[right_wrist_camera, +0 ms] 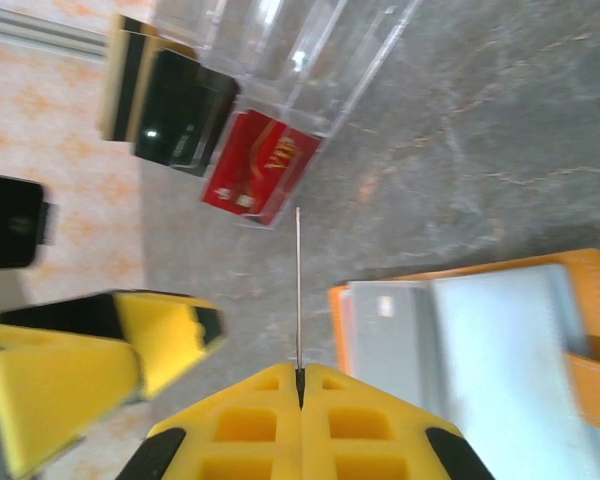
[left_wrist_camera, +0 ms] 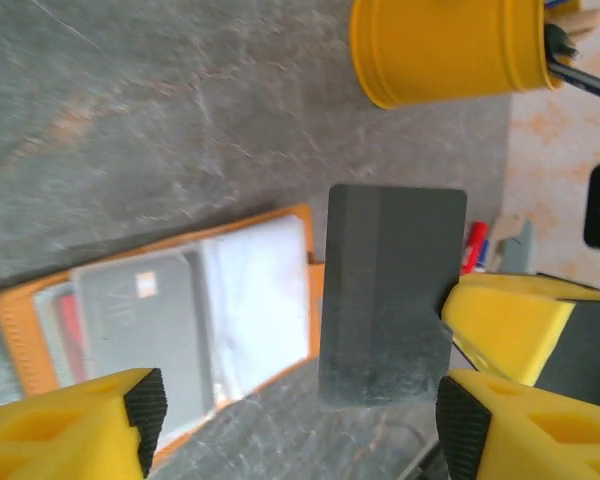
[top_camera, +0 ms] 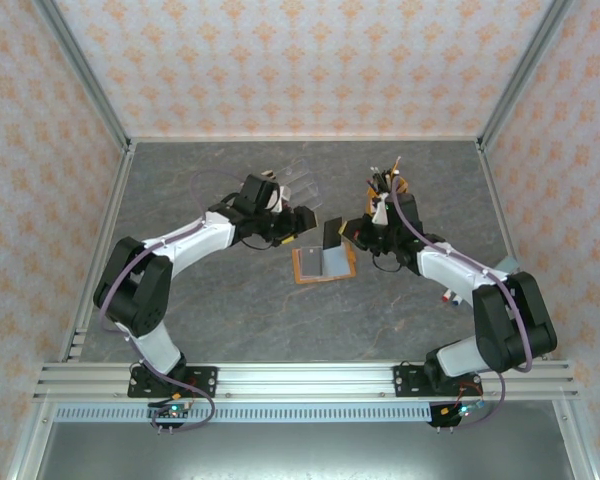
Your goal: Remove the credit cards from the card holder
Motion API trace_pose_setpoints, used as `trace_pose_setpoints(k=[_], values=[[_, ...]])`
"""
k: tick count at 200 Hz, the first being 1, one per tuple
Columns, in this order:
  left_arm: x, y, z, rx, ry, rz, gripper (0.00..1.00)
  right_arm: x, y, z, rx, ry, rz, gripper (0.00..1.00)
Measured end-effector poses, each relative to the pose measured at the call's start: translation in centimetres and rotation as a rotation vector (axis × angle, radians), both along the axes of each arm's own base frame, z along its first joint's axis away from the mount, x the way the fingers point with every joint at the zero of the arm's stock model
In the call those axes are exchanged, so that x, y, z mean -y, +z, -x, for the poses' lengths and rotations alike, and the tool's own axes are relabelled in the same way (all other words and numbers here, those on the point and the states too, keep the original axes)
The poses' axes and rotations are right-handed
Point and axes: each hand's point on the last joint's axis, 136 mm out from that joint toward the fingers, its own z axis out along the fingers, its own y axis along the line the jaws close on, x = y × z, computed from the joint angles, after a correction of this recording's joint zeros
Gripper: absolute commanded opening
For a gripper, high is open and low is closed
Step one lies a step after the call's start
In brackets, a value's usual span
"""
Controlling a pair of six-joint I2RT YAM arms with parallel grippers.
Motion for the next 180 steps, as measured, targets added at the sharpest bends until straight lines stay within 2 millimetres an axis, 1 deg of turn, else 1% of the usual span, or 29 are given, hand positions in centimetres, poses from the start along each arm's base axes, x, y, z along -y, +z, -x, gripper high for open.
trace_pose_setpoints(k=[19, 39, 56, 79, 93, 105, 147, 152, 162, 170, 180], values=[[0.6, -0.1, 0.4, -0.028, 0.011, 0.081, 0.83, -0.6, 1.5, -0.1, 0.016, 0.005, -0.071, 0.0], [1.3, 0.5, 0.3, -0.032, 0.018, 0.164, 0.83, -1.2, 3.3, -0.3, 0.037, 0.01, -0.141, 0.0], [2.1, 1.7, 0.2, -0.027, 0.014, 0.243, 0.82, -1.5, 4.6, -0.4, 0.05, 0.013, -0.193, 0.0], [2.8, 3.7, -0.2, 0.008, -0.006, 0.322, 0.76, -1.8, 5.5, -0.4, 0.054, 0.015, -0.24, 0.0], [3.1, 4.6, -0.3, 0.019, -0.017, 0.354, 0.67, -1.9, 5.7, -0.4, 0.049, 0.014, -0.258, 0.0], [3.3, 5.1, -0.3, 0.029, -0.024, 0.375, 0.53, -1.9, 5.9, -0.4, 0.045, 0.012, -0.266, 0.0], [3.4, 6.7, -0.2, 0.067, -0.043, 0.404, 0.16, -1.9, 5.9, -0.4, 0.04, 0.008, -0.275, 0.0], [3.4, 6.9, -0.1, 0.078, -0.048, 0.399, 0.12, -1.9, 5.9, -0.5, 0.04, 0.007, -0.275, 0.01], [3.2, 7.0, 0.1, 0.084, -0.05, 0.387, 0.05, -1.9, 5.9, -0.4, 0.038, 0.007, -0.271, 0.1], [3.1, 7.2, 0.2, 0.094, -0.059, 0.372, 0.0, -1.8, 5.7, -0.3, 0.036, 0.008, -0.264, 0.21], [3.0, 7.2, 0.5, 0.103, -0.072, 0.347, 0.0, -1.7, 5.4, -0.1, 0.033, 0.009, -0.243, 0.35]])
